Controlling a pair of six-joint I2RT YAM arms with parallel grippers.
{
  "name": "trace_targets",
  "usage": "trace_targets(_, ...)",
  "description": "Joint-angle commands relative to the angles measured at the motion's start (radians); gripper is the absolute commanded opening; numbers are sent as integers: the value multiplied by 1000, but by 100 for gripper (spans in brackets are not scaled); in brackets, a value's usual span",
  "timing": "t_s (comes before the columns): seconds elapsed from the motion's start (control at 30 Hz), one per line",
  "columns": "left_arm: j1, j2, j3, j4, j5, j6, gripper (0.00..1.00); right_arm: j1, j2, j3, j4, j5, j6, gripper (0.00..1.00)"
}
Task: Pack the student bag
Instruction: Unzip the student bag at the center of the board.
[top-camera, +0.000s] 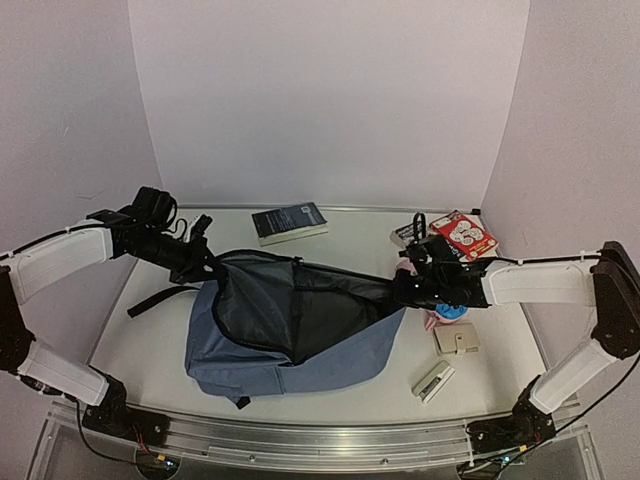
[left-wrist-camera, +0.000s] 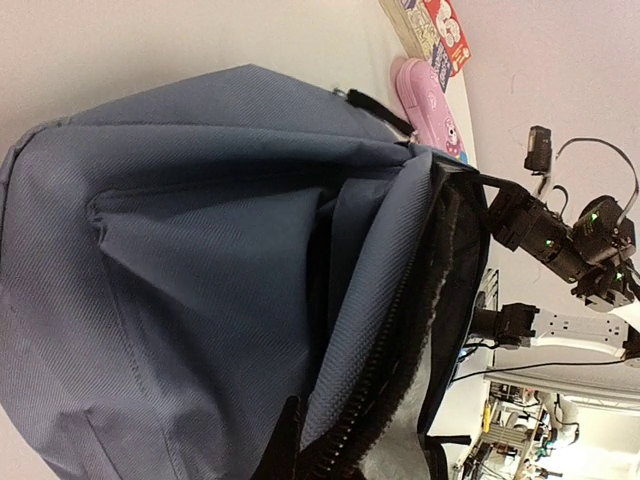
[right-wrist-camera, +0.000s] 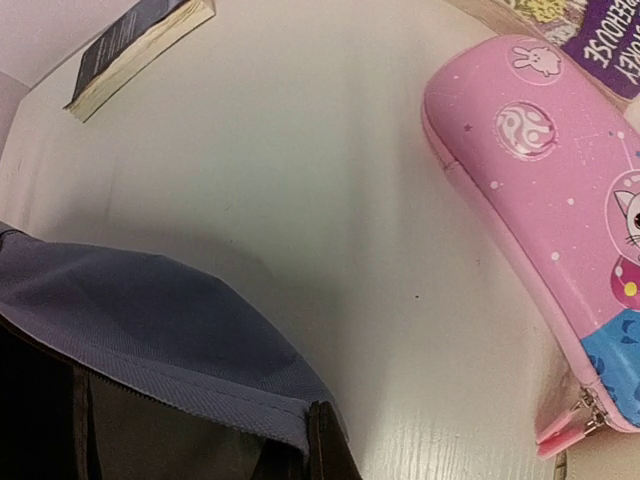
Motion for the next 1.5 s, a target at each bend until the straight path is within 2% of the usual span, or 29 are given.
trace_targets(0.0,56,-7,-83,45,-62,-38,0,-67,-37,-46,-106,213,66,0)
trace_targets(0.27,55,82,-242,240,-64,-111,0,-68,-94,-95,-48,107,45,2)
trace_targets(0.47,44,161,-247,277,-67,-119,3,-68,-151,-91,-30,-10,9,18)
trace_targets(0.57,41,161,-232,256,-90,-118,14,-68,-184,-83,-30,-61,-6,29)
trace_targets(0.67,40,133,-212,220,-115,-115,30,-68,-221,-70,-32,-122,-19,49)
trace_targets(0.77,41,84,-191,186,-125,-109,41,-68,-259,-57,-32,-172,-34,62)
trace_targets(0.9,41,9,-171,158,-90,-103,62,-68,-311,-33,-34,-212,-47,72)
trace_targets(1.07,42,-83,-123,82,-77,-80,81,-68,-365,5,-48,-215,-60,83)
trace_targets(1.17,44,-110,-71,40,-79,-67,89,-68,-371,40,-53,-192,-65,89)
trace_targets(1.27,44,-98,-5,30,-68,-60,92,-68,-351,83,-65,-146,-64,93)
trace_targets(1.47,51,28,152,80,-64,-64,94,-72,-208,204,-77,-64,-102,98)
